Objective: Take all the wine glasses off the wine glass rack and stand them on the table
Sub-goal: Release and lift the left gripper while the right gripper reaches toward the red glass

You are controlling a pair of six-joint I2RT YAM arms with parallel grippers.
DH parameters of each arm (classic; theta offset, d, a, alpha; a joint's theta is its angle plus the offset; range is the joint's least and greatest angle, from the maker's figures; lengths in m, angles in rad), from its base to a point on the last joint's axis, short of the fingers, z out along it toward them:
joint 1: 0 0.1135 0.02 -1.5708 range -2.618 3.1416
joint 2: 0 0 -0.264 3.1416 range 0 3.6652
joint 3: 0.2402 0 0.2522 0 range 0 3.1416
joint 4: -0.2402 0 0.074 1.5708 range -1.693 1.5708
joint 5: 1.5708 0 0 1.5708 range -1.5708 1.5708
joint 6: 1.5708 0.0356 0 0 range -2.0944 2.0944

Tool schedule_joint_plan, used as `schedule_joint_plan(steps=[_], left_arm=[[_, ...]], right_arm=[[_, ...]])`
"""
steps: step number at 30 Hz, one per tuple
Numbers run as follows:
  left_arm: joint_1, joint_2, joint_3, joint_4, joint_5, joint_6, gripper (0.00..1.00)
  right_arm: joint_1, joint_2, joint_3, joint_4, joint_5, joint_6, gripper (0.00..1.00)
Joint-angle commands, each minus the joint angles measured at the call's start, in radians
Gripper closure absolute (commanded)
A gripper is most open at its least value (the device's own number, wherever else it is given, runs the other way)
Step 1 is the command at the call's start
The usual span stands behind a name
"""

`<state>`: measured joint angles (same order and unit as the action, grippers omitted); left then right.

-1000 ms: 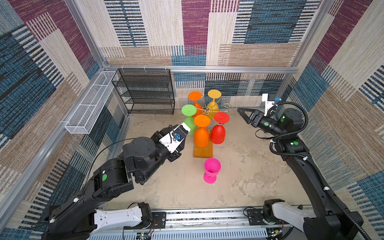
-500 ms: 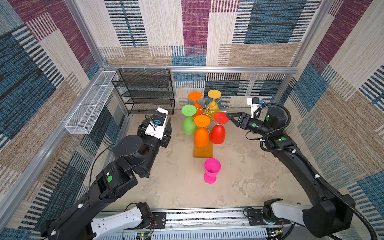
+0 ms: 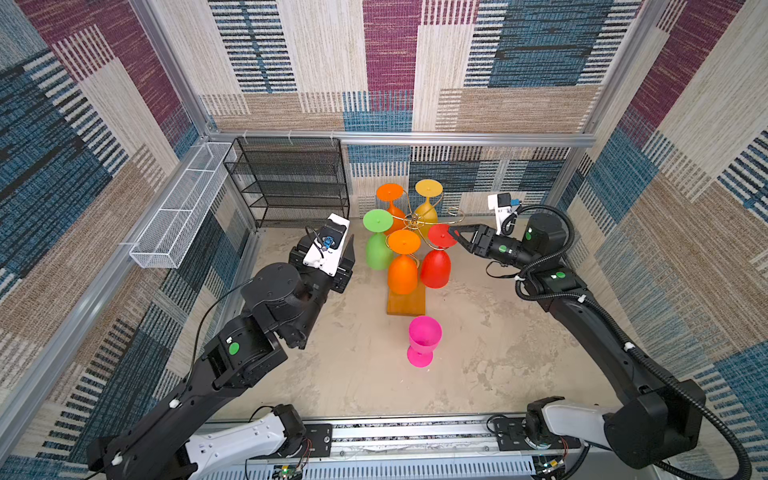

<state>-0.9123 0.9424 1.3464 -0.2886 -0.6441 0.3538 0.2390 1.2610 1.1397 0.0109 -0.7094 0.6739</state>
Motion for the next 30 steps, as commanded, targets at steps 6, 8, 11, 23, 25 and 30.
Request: schedule_joint_plan(steps=[6,8,11,23,25,30], left_arm=[[0.01,0.013,0.016,0.024,0.032,-0.033,0.47],[0.012,0.019,0.021,0.017,0.033,-0.035,0.47],[0.015,0.018,0.022,0.019,0.036,-0.032,0.47],[0.027,0.003,0.005,0.02,0.035,-0.029,0.48],[0.029,0.001,0.002,0.021,0.035,-0.031,0.48],[0.032,0.0,-0.001,0.019,0.038,-0.034,0.48]], right_arm=[[0.007,0.023,0.023,0.031,-0.045,0.023,0.58],[0.008,0.023,0.026,0.038,-0.054,0.029,0.62],[0.008,0.027,0.026,0.041,-0.064,0.039,0.68],[0.008,0.034,0.02,0.094,-0.103,0.106,0.85],[0.008,0.033,0.023,0.1,-0.11,0.114,0.89],[0.007,0.029,0.026,0.132,-0.141,0.154,0.99]])
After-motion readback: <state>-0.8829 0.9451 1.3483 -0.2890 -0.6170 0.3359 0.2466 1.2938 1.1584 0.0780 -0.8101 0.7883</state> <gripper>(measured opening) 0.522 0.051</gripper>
